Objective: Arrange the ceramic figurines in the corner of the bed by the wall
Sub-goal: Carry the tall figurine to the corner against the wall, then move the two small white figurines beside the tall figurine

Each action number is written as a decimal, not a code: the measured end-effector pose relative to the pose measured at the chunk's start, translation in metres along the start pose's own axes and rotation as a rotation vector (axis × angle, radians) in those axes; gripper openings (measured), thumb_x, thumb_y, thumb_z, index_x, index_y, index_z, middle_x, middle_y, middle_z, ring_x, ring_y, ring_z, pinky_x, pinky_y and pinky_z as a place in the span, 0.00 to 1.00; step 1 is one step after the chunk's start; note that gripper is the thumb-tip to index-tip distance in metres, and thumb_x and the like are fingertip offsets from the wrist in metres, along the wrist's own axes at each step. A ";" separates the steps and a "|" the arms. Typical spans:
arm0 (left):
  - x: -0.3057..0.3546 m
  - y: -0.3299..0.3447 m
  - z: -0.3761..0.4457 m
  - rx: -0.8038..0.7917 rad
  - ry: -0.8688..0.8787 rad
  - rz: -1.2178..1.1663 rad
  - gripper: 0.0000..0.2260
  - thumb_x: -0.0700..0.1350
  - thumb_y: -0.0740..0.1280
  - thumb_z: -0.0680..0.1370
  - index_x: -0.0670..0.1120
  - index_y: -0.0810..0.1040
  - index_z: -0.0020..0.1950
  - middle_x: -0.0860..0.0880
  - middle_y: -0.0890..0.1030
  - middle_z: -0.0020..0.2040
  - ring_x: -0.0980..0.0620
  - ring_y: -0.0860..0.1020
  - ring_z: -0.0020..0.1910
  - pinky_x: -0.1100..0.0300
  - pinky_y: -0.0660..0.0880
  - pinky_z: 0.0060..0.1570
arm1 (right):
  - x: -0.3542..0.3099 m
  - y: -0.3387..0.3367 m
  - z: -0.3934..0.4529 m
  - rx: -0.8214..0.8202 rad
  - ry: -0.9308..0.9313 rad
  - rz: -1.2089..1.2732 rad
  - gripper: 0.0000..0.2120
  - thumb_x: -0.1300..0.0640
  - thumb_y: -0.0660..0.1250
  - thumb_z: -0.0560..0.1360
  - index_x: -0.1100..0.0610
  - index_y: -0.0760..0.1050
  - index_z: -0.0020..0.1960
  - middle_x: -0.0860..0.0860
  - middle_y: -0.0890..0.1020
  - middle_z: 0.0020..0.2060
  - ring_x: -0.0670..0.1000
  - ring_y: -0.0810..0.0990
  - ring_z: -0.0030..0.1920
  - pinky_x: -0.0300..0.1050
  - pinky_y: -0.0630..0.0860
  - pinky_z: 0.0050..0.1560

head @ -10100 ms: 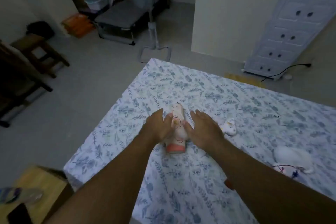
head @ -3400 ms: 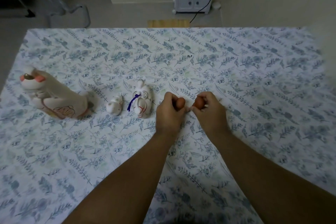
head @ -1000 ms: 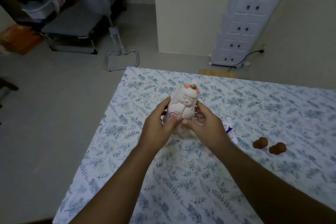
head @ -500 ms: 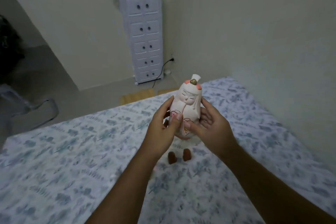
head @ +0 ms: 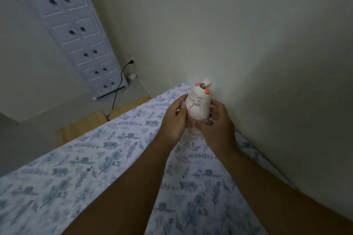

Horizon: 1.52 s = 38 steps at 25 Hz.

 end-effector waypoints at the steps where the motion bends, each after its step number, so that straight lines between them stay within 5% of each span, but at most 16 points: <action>1: -0.002 0.008 0.017 -0.007 0.009 0.009 0.16 0.47 0.56 0.87 0.52 0.74 0.73 0.54 0.78 0.68 0.58 0.78 0.62 0.65 0.76 0.59 | 0.009 -0.003 0.014 0.030 0.003 0.007 0.32 0.53 0.82 0.63 0.27 0.69 0.54 0.33 0.82 0.49 0.40 0.83 0.52 0.47 0.84 0.47; 5: -0.014 0.023 0.067 -0.027 0.025 0.003 0.17 0.46 0.58 0.86 0.52 0.74 0.74 0.53 0.76 0.71 0.56 0.75 0.67 0.60 0.73 0.65 | 0.037 -0.003 0.053 0.112 0.006 0.048 0.31 0.53 0.83 0.63 0.32 0.69 0.54 0.41 0.83 0.52 0.42 0.83 0.52 0.48 0.84 0.48; 11: -0.029 0.027 0.087 -0.021 0.039 -0.020 0.16 0.47 0.59 0.86 0.54 0.76 0.72 0.55 0.79 0.68 0.59 0.76 0.67 0.55 0.73 0.69 | 0.054 0.005 0.066 0.154 -0.014 0.024 0.29 0.54 0.81 0.65 0.32 0.68 0.53 0.30 0.80 0.50 0.36 0.81 0.53 0.40 0.82 0.47; 17: -0.034 0.029 0.087 -0.024 0.089 0.022 0.17 0.51 0.56 0.86 0.54 0.74 0.73 0.52 0.77 0.71 0.55 0.74 0.70 0.48 0.71 0.71 | 0.062 0.007 0.064 0.166 -0.032 0.036 0.30 0.58 0.80 0.68 0.39 0.68 0.59 0.37 0.80 0.56 0.39 0.80 0.58 0.42 0.82 0.51; 21: -0.034 0.029 0.085 -0.011 0.094 0.032 0.17 0.51 0.56 0.86 0.54 0.73 0.74 0.53 0.77 0.70 0.56 0.75 0.69 0.49 0.72 0.70 | 0.064 0.008 0.063 0.162 -0.039 0.052 0.30 0.58 0.80 0.69 0.43 0.67 0.62 0.44 0.80 0.59 0.43 0.80 0.59 0.48 0.83 0.52; 26: -0.031 0.021 0.079 0.002 0.025 0.048 0.18 0.53 0.59 0.85 0.55 0.71 0.76 0.53 0.73 0.75 0.55 0.71 0.72 0.51 0.68 0.74 | 0.054 0.008 0.060 0.152 -0.030 0.002 0.29 0.55 0.80 0.68 0.43 0.67 0.61 0.40 0.79 0.55 0.39 0.80 0.57 0.45 0.82 0.52; 31: -0.023 -0.025 0.026 0.124 0.004 0.264 0.21 0.58 0.56 0.85 0.55 0.71 0.76 0.53 0.71 0.76 0.53 0.66 0.75 0.60 0.61 0.70 | 0.033 0.002 0.034 0.147 -0.018 -0.487 0.32 0.42 0.71 0.73 0.51 0.65 0.72 0.53 0.73 0.69 0.55 0.70 0.69 0.51 0.74 0.60; 34: -0.019 -0.073 -0.032 0.180 -0.009 0.399 0.22 0.57 0.55 0.85 0.52 0.68 0.78 0.52 0.67 0.79 0.53 0.59 0.79 0.58 0.54 0.74 | -0.001 0.021 -0.011 0.122 -0.093 -0.553 0.29 0.44 0.67 0.77 0.56 0.67 0.73 0.56 0.73 0.70 0.58 0.69 0.70 0.58 0.71 0.66; 38: -0.019 -0.145 -0.126 0.228 -0.022 0.573 0.24 0.57 0.53 0.86 0.49 0.65 0.80 0.50 0.64 0.81 0.52 0.54 0.81 0.58 0.45 0.76 | -0.047 0.100 -0.094 -0.184 -0.275 -0.600 0.25 0.49 0.63 0.80 0.56 0.67 0.74 0.54 0.71 0.74 0.55 0.65 0.75 0.59 0.62 0.73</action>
Point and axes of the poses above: each hand's wrist, its own z-axis towards the middle knuckle, its own y-axis out of the palm, x = y × z, the point moved 10 cm from there along z, towards the middle knuckle
